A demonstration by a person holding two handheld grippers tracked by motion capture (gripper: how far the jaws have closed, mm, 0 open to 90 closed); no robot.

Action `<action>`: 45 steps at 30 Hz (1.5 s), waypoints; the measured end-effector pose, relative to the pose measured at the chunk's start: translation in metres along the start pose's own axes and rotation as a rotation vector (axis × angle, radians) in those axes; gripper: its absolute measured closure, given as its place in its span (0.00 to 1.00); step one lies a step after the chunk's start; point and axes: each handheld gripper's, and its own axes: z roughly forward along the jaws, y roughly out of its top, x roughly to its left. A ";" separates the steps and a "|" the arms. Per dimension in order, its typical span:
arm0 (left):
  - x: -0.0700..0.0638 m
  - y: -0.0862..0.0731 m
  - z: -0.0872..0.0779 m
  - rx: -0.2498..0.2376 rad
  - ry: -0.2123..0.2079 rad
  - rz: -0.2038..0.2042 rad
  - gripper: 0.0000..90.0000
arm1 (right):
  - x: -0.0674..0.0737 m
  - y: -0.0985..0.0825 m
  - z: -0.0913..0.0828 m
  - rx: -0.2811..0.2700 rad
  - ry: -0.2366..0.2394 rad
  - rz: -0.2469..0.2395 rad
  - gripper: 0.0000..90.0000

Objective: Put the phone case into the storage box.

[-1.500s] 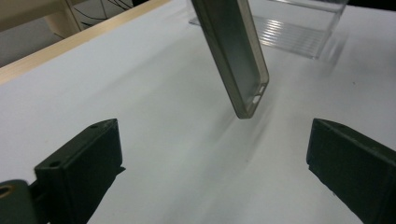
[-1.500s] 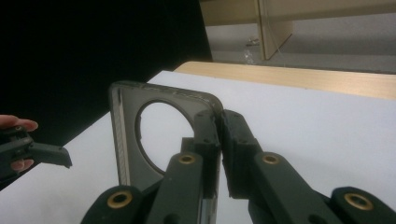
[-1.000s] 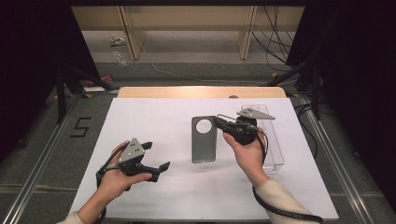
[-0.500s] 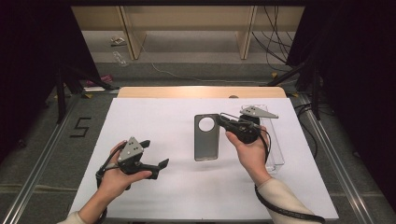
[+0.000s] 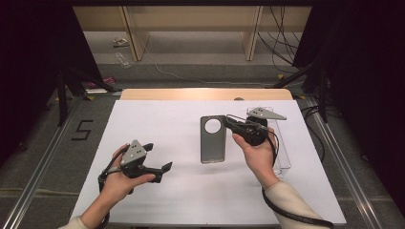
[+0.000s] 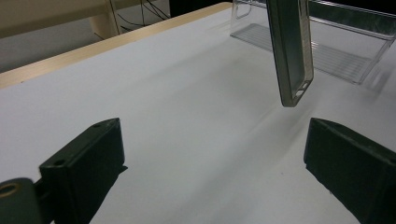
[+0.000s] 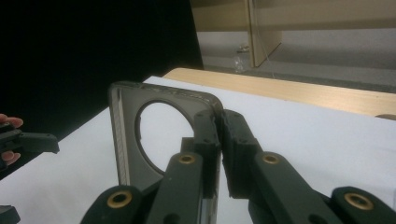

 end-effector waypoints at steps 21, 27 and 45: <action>0.003 0.001 -0.002 -0.022 0.018 -0.021 0.07 | -0.008 0.006 -0.006 -0.011 -0.007 0.007 0.95; 0.004 0.001 -0.002 -0.027 0.022 -0.022 0.07 | -0.009 0.007 -0.008 -0.009 -0.005 0.013 0.95; 0.005 0.001 -0.002 -0.025 0.027 -0.016 0.07 | -0.013 0.010 -0.011 -0.017 -0.004 0.010 0.95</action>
